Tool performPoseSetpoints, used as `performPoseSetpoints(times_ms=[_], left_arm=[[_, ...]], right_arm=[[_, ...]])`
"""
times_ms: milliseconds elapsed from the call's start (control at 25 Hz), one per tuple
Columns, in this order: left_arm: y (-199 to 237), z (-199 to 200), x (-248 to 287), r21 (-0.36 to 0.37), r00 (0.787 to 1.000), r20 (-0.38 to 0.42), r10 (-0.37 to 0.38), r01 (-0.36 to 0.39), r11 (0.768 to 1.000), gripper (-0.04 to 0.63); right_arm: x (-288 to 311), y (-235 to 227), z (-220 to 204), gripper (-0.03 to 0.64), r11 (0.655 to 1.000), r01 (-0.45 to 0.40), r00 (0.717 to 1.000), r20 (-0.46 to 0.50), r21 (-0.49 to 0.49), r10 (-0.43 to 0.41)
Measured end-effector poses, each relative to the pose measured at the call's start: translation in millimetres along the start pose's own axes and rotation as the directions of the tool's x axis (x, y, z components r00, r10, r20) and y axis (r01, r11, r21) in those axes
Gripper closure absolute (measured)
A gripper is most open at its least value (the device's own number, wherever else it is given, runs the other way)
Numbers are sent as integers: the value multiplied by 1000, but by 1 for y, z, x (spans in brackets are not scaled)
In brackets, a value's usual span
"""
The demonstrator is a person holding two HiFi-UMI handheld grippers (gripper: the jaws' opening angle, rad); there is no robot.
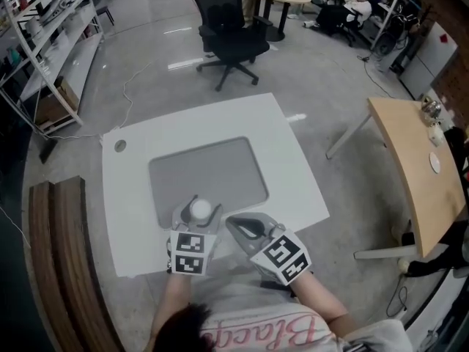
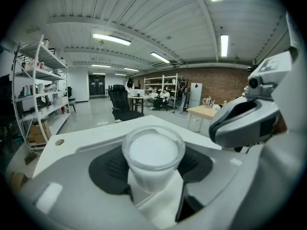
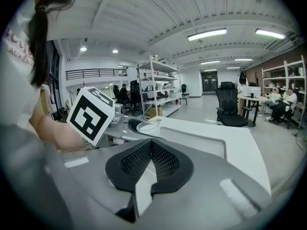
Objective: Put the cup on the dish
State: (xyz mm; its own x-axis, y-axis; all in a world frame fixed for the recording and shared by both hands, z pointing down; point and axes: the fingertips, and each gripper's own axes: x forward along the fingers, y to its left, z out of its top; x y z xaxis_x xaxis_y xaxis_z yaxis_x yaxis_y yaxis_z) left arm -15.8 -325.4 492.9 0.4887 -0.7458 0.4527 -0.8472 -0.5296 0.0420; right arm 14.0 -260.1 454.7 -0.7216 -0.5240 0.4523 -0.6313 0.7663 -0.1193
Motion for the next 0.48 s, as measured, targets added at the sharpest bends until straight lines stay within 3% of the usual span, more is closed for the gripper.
performPoseSetpoints(times_ms=[200, 480], left_arm=[[15, -2, 31, 41, 999, 28, 23, -24, 999, 339], [32, -17, 68, 25, 999, 10, 42, -42, 999, 339]], right_arm=[[8, -12, -1, 615, 1000, 13, 1000, -13, 27, -13], [26, -20, -5, 615, 999, -1, 998, -61, 48, 4]])
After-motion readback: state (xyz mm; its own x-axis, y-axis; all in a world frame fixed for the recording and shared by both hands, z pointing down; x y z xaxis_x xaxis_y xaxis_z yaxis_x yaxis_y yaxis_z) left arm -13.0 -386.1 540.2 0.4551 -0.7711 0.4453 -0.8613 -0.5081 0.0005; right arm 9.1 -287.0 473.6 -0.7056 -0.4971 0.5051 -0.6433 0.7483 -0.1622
